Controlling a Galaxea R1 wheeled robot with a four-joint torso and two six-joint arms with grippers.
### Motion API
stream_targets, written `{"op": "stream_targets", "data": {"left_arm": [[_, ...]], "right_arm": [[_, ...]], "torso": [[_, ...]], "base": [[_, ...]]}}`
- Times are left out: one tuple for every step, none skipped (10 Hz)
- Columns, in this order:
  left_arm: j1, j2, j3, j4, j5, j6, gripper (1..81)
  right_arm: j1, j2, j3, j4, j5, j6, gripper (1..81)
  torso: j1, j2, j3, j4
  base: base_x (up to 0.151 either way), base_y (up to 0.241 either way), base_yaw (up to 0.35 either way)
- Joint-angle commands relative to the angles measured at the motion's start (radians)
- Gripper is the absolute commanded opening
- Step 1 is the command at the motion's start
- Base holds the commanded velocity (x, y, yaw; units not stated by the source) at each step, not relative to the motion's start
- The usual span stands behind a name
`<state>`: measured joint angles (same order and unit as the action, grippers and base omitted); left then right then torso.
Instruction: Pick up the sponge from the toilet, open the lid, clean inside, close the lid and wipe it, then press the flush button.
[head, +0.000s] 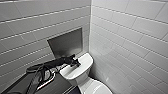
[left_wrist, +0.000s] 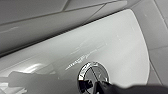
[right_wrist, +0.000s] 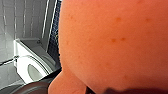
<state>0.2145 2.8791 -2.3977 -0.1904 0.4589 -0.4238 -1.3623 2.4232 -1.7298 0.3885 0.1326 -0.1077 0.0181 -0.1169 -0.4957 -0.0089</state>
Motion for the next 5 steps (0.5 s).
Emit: {"op": "stream_targets", "data": {"left_arm": [[-0.181,-0.004,-0.003,0.002,-0.011,0.005,1.0],[-0.180,0.000,-0.008,0.003,-0.019,0.005,1.0],[-0.175,0.013,-0.021,0.012,-0.023,0.010,1.0],[-0.169,0.029,-0.043,0.037,-0.023,0.010,1.0],[-0.161,0.042,-0.060,0.057,-0.023,0.008,1.0]], "right_arm": [[0.022,-0.028,0.033,0.007,-0.079,-0.003,1.0],[0.019,-0.028,0.038,0.006,-0.077,-0.003,1.0],[0.015,-0.025,0.038,0.004,-0.077,-0.003,1.0],[0.010,-0.025,0.041,0.003,-0.077,-0.004,1.0],[0.007,-0.022,0.040,0.001,-0.077,-0.004,1.0]], "torso": [[0.000,0.000,0.000,0.000],[0.000,0.000,-0.002,0.000],[0.000,0.000,-0.002,0.000],[0.000,0.000,-0.002,0.000],[0.000,0.000,-0.002,0.000]], "base": [[0.000,0.000,0.000],[0.000,0.000,0.000],[0.000,0.000,0.000],[0.000,0.000,0.000],[0.000,0.000,0.000]]}}
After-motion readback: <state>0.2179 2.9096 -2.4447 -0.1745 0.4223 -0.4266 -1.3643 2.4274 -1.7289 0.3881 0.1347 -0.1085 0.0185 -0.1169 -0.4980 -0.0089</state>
